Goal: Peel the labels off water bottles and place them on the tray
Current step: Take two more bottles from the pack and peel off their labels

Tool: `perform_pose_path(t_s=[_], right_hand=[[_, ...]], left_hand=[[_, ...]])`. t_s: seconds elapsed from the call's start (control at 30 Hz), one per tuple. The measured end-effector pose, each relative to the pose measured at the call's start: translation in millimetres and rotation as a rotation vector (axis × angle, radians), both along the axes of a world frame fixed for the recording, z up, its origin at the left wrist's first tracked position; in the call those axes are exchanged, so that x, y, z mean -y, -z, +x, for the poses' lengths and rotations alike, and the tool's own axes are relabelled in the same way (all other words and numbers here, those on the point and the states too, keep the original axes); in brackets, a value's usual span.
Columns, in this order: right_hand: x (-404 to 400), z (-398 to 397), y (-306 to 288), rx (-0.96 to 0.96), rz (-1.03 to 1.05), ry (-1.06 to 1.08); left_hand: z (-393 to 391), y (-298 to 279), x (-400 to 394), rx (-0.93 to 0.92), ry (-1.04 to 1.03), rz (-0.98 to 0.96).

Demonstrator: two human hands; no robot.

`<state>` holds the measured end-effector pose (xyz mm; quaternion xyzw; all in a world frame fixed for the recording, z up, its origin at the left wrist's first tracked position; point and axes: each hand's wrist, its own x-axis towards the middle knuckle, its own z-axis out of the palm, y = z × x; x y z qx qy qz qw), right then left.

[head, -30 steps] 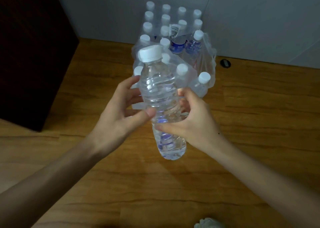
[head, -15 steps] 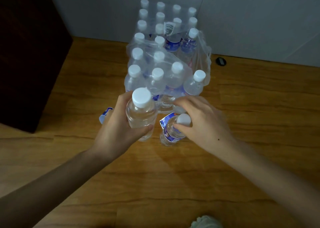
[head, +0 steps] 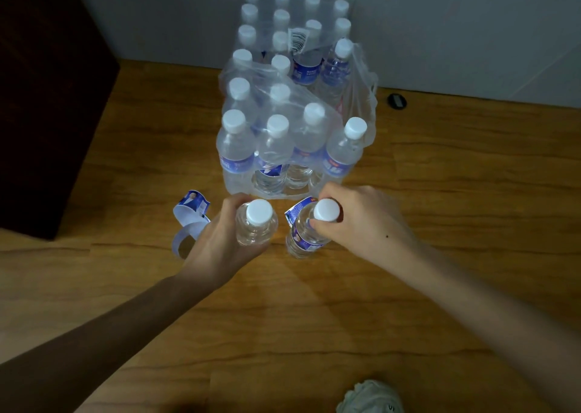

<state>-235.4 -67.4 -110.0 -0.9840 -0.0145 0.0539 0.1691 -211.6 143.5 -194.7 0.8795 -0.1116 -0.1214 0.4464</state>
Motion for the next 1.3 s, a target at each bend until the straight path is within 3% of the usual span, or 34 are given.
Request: perform_pose_path(t_s=[0.27,0.47,0.63,0.77,0.9,1.1,1.3], right_hand=[[5,5,-32,0.078,0.285,0.134],[1,12,-81,0.117,0.374,0.113],[6,17,-98,0.071,0.567,0.106],[9,17,-99,-0.001,0.694,0.114],[6,13,-83,0.009,0.773,0.214],[3,-23,-53,-0.02,0.662,0.312],[-7,-30,-42,-0.06,0.688,0.358]], left_hand=[[-1,-12,-14,0.005,-0.032,-0.044],[-16,-70,10,0.433,0.269,0.068],[-21,-88,38,0.047,0.27,-0.245],[-18,-87,42,-0.156,0.292,-0.343],[-26,-85,47,-0.197,0.192,-0.392],[-34,-87,50,-0.278,-0.069,-0.45],[-34,-97,56,-0.285,-0.039,-0.472]])
